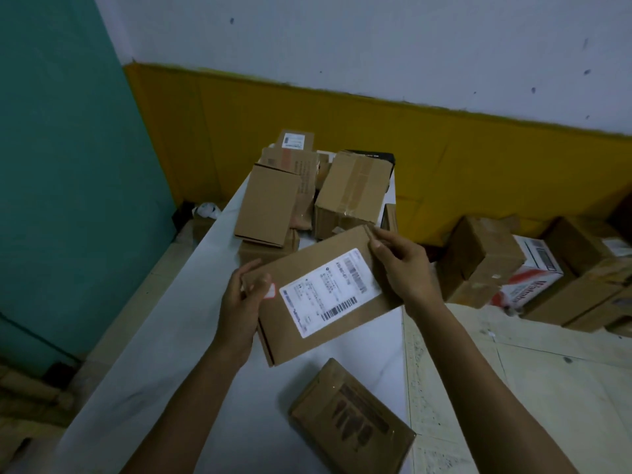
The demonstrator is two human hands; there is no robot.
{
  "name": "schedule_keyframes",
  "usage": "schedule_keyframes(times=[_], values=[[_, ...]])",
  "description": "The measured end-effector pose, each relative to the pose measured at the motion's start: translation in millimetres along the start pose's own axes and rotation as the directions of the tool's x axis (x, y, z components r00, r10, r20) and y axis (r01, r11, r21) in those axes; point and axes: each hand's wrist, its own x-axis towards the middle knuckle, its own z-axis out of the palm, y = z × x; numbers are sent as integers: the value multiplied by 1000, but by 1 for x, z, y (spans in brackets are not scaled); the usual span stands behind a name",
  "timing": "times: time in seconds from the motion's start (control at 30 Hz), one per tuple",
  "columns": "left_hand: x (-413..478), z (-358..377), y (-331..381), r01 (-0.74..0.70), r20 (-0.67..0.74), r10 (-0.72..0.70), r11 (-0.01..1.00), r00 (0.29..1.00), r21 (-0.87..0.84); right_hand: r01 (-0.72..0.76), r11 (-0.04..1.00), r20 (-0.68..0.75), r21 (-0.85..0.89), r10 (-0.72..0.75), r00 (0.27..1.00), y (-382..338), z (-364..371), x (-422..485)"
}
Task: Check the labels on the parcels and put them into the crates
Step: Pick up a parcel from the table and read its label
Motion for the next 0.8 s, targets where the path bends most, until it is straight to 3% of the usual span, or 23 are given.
schedule_keyframes(times=[0.07,0.13,0.23,0.3,0.43,0.6,0.8], values=[[-2,4,7,8,-58,-22,974,998,-224,133,991,-93,-35,-135,986,-3,2,-6],[-3,10,12,37,-51,-64,908,997,-417,171,985,-98,30,-167,981,-1,8,-17],[-8,27,11,101,-15,-125,860,992,-499,-15,984,164,177,-14,986,10,26,-38],[-13,34,7,128,-6,-148,874,989,-468,-79,981,244,180,33,969,19,36,-49],[-14,28,-5,142,61,-129,911,990,-387,-130,960,224,247,74,972,32,30,-57],[-10,13,-14,34,202,-2,987,979,-155,-119,943,196,310,59,979,42,20,-59],[-6,0,-17,-8,288,42,993,957,-118,-122,933,187,338,60,981,44,23,-60]])
